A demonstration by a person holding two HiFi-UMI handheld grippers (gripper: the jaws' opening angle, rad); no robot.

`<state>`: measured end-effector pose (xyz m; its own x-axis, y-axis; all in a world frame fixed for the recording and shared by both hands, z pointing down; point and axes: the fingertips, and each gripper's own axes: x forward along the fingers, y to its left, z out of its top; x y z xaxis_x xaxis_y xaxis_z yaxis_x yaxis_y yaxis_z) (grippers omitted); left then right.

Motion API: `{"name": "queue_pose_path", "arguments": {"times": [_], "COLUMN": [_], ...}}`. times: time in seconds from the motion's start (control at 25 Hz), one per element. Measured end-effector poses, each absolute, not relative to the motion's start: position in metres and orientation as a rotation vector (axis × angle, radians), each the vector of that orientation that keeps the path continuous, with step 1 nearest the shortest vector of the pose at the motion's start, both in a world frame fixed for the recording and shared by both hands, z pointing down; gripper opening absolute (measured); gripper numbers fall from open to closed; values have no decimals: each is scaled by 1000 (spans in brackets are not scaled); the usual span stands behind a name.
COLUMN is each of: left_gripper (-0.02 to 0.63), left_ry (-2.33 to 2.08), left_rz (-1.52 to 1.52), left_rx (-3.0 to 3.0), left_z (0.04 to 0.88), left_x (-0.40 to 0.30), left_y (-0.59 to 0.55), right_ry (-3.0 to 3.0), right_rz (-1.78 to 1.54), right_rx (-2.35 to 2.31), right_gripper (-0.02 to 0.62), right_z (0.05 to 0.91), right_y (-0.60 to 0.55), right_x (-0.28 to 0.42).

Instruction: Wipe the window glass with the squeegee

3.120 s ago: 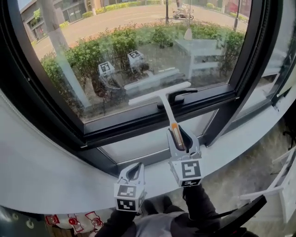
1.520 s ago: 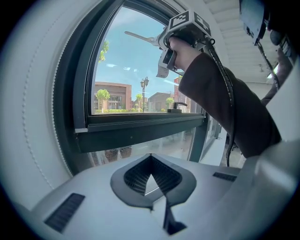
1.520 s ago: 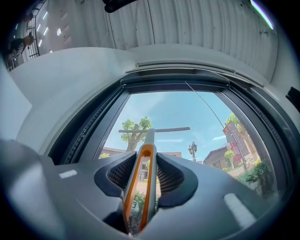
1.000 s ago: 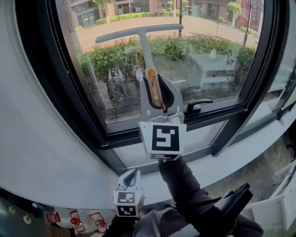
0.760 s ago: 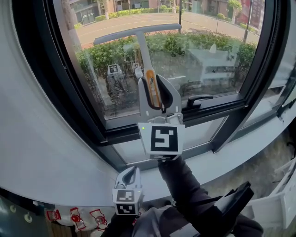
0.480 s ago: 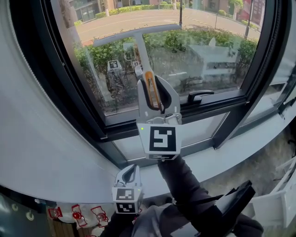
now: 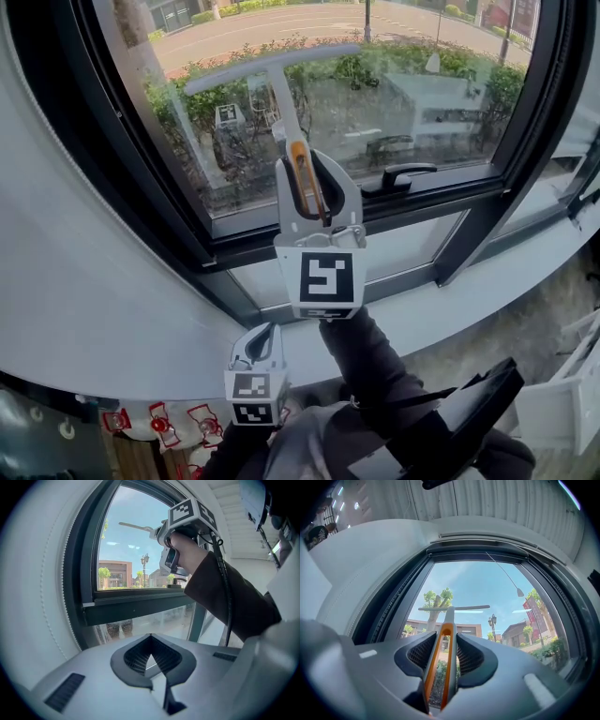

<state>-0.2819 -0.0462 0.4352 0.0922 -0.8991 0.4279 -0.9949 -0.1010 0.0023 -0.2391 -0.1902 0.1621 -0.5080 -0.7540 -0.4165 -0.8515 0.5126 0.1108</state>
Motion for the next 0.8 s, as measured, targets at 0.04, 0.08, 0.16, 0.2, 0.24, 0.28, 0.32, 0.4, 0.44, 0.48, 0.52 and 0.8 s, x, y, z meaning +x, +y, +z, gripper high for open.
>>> {"name": "queue_pose_path", "arguments": {"times": [0.04, 0.08, 0.16, 0.2, 0.24, 0.28, 0.32, 0.4, 0.44, 0.48, 0.52, 0.8], "left_gripper": [0, 0, 0, 0, 0, 0, 0, 0, 0, 0, 0, 0], "left_ry": [-1879, -1877, -1872, -1871, -1869, -1867, -1866, -1864, -1863, -1862, -1861, -1849], "left_rz": [467, 469, 473, 475, 476, 477, 478, 481, 481, 482, 483, 490], "left_rx": [2083, 2083, 2084, 2085, 2086, 2087, 2089, 2091, 2091, 2091, 2091, 2096], "left_z": [436, 436, 437, 438, 438, 439, 439, 440, 440, 441, 441, 444], "left_x": [-282, -282, -281, -281, -280, -280, -279, -279, -279, -279, -279, -277], "left_y": [-46, -45, -44, -44, -43, -42, -42, -41, -40, -40, -39, -32], "right_ry": [2446, 2450, 2460, 2465, 2470, 2474, 2478, 2488, 2493, 2499, 2504, 2530], "right_rz": [433, 429, 422, 419, 416, 412, 408, 400, 396, 392, 387, 365], "right_rx": [-1343, -1345, -1350, -1352, -1355, -1356, -1358, -1362, -1364, -1366, -1368, -1385], "right_gripper": [130, 130, 130, 130, 130, 130, 130, 130, 130, 130, 130, 130], "right_z": [165, 167, 172, 175, 177, 180, 183, 189, 192, 195, 198, 217], "right_y": [-190, -190, -190, -189, -189, -188, -188, -187, -186, -186, -186, -183], "right_x": [-239, -239, -239, -239, -239, -239, -239, -239, -239, -239, -239, -239]}}
